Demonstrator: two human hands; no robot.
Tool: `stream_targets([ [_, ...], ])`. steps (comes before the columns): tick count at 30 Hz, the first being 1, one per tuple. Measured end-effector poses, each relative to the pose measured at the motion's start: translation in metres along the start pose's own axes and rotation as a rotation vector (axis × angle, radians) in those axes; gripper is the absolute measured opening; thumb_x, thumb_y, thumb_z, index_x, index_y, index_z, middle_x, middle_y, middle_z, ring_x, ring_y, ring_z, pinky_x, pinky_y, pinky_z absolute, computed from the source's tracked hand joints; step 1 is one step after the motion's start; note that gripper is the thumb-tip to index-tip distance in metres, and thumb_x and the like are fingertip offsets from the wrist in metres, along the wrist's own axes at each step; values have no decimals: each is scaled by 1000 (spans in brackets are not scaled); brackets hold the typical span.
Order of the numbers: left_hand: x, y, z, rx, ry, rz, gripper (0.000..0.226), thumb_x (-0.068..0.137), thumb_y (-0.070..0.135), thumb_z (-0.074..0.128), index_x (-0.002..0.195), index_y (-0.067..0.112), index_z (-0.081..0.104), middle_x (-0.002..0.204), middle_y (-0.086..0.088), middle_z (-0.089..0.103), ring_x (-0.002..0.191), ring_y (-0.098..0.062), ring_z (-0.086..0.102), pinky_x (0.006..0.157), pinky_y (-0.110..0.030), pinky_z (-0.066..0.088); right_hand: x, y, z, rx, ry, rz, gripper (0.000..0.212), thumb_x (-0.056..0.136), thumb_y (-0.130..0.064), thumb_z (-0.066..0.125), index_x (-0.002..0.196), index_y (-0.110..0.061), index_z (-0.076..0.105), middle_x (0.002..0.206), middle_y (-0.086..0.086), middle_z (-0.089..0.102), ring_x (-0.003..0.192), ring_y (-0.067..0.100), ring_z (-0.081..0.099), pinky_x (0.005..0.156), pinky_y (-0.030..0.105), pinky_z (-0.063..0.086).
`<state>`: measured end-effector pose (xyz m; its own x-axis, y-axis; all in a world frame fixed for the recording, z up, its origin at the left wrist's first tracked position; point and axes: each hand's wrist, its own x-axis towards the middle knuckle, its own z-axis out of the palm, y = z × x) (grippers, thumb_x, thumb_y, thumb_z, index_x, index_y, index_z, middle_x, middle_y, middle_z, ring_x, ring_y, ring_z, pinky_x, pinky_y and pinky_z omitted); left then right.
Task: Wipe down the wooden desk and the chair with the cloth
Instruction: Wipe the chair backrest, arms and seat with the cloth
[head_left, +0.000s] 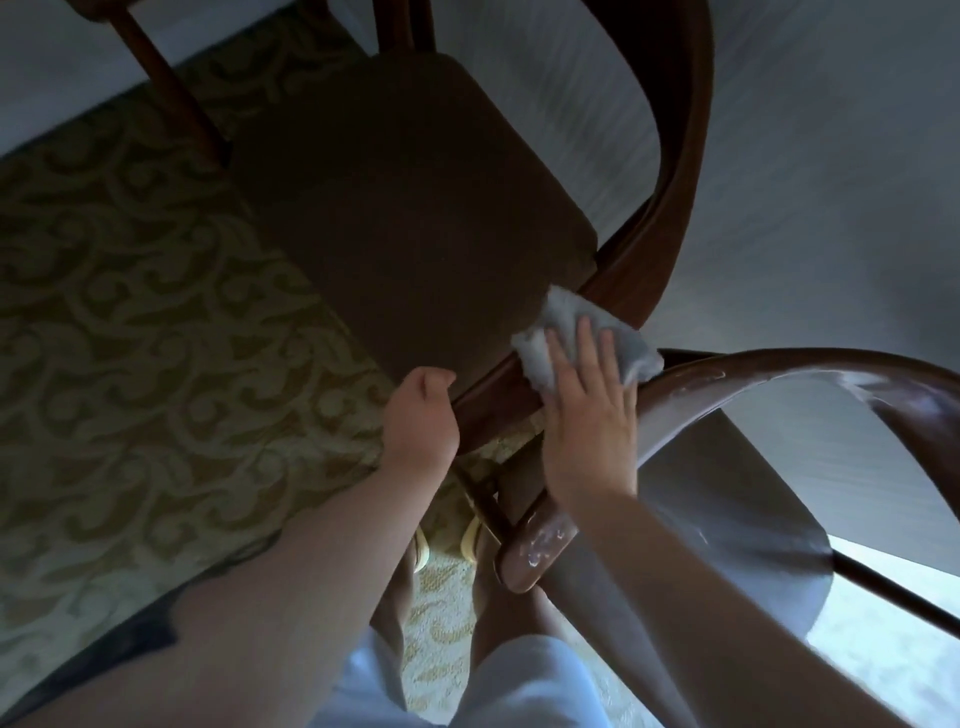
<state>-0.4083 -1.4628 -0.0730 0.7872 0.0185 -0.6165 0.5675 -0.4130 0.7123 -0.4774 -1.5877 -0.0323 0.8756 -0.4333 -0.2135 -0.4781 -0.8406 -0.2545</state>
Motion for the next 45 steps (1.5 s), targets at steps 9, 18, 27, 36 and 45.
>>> stream_targets([
  [9, -29, -18, 3, 149, 201, 84, 34, 103, 30, 26, 99, 24, 59, 92, 9, 57, 87, -13, 55, 75, -32, 42, 13, 5, -3, -26, -46, -78, 64, 99, -14, 41, 155, -30, 14, 163, -4, 5, 150, 18, -7, 120, 53, 12],
  [18, -32, -11, 8, 298, 207, 234, 51, 100, 37, 15, 116, 19, 60, 122, 0, 63, 112, -21, 58, 94, -45, 47, 33, 12, -14, -248, -247, -407, 64, 97, -24, 25, 153, -35, -4, 162, -6, -12, 146, 17, -19, 120, 54, -2],
  [27, -27, -7, 25, 463, 250, 291, 60, 96, 37, 10, 119, 15, 60, 126, -3, 62, 116, -22, 57, 97, -43, 46, 41, 12, -8, -215, -254, -474, 55, 103, -36, 26, 154, -36, 6, 164, -3, -2, 149, 21, -13, 120, 53, 1],
  [36, -17, 46, 73, 718, 216, 222, 38, 102, 33, 30, 131, 26, 53, 140, 8, 52, 130, -15, 42, 105, -41, 29, 73, 42, -34, -239, -239, -417, 56, 102, -34, 19, 154, -36, -2, 163, -4, -11, 148, 20, -18, 119, 49, -9],
  [45, 12, 96, 128, 699, 96, 170, 30, 98, 33, 35, 119, 24, 54, 123, 5, 58, 116, -20, 49, 91, -39, 38, 112, 91, -51, -152, -233, -457, 57, 97, -41, 13, 154, -37, 13, 164, -6, 1, 148, 15, -15, 117, 46, -11],
])
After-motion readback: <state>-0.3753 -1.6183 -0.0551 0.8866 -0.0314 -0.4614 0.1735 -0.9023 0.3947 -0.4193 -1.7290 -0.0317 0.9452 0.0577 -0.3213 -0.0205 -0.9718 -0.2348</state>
